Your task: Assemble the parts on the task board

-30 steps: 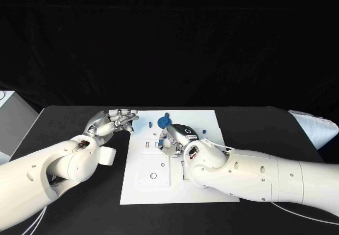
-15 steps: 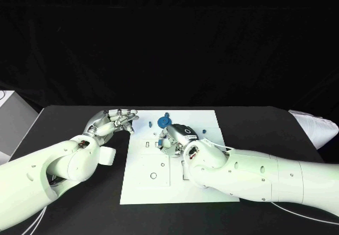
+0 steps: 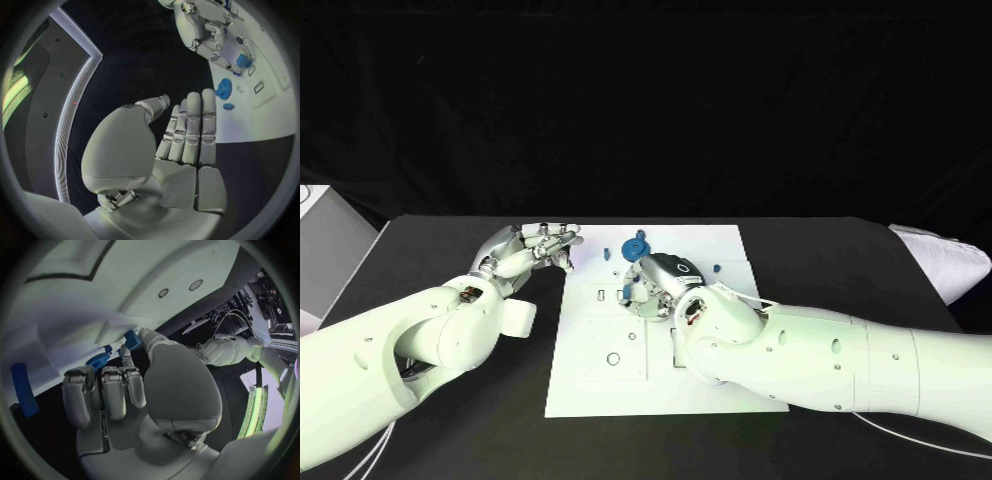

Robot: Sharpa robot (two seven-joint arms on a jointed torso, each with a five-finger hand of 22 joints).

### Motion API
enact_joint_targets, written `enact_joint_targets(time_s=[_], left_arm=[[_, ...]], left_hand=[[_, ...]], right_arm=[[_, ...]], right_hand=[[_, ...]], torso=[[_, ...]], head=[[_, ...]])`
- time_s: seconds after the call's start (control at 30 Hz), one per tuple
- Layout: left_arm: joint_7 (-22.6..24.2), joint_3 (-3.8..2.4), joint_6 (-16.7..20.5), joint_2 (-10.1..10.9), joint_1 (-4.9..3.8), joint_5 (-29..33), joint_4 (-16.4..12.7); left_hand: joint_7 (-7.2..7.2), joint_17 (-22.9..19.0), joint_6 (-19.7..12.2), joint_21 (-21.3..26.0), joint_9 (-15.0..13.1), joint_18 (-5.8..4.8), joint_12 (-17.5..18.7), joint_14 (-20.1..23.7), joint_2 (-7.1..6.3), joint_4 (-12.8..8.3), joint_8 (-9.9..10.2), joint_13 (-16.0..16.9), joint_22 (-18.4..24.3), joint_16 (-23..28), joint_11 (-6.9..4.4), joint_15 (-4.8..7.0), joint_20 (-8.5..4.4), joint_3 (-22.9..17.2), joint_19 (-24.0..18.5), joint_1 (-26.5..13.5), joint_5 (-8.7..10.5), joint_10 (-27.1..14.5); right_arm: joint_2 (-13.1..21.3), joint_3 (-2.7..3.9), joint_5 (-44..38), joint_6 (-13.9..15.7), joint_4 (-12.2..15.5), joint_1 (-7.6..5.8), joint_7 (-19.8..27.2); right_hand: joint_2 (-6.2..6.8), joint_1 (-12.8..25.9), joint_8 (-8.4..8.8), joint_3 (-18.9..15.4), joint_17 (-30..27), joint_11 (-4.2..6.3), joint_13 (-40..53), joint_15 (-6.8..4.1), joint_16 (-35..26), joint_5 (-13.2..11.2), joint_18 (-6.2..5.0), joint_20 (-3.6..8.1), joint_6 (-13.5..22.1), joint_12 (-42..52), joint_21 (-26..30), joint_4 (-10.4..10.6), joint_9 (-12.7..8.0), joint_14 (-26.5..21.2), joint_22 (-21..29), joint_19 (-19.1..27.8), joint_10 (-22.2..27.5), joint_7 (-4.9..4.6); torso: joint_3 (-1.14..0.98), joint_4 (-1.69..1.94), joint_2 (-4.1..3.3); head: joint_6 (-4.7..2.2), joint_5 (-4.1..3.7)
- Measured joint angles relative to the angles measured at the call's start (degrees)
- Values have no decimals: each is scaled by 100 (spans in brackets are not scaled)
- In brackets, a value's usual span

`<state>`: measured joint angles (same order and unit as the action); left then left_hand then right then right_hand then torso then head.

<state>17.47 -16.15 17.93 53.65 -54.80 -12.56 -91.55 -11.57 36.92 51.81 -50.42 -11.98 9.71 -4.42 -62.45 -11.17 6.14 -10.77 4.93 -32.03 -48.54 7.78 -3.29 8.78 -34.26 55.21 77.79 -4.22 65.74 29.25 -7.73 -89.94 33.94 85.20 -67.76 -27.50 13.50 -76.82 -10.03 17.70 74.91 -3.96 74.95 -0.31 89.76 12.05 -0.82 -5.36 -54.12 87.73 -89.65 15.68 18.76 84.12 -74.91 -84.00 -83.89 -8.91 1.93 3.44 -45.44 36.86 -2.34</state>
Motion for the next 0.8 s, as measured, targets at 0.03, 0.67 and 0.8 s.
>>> enact_joint_targets(time_s=[0.03,0.67,0.8], left_arm=[[-1,0,0,0,0,0,0],[-133,0,14,-111,0,-189,112],[-286,2,37,-169,1,-345,164]], left_hand=[[0,-4,0,0,-2,0,0,0,0,-6,0,0,-5,0,0,0,-7,-6,-26,0,0,0],[-41,191,-125,-220,-26,0,-419,-167,29,-44,46,258,-106,-466,-71,43,-48,137,47,-61,0,236],[64,1859,-207,-1016,-227,-1,-2224,-859,135,7,-412,1543,-895,-2046,-165,121,-98,474,471,-165,0,-225]], right_arm=[[1,0,1,0,0,0,2],[376,30,45,300,368,-6,190],[556,62,202,375,499,-74,402]], right_hand=[[15,15,8,-69,0,0,0,0,0,-44,0,0,2,0,0,27,-1,0,0,0,0,-4],[-84,158,41,-789,0,-41,-2,41,0,-262,0,-41,140,-31,0,116,-50,0,-4,0,0,-39],[-85,157,41,-877,0,-62,-2,61,0,-387,-1,-82,192,-31,0,107,-57,-20,-4,0,-22,-91]], torso=[[0,-1,0],[-7,-7,43],[-14,-9,85]], head=[[-4,0],[-73,49],[-90,93]])
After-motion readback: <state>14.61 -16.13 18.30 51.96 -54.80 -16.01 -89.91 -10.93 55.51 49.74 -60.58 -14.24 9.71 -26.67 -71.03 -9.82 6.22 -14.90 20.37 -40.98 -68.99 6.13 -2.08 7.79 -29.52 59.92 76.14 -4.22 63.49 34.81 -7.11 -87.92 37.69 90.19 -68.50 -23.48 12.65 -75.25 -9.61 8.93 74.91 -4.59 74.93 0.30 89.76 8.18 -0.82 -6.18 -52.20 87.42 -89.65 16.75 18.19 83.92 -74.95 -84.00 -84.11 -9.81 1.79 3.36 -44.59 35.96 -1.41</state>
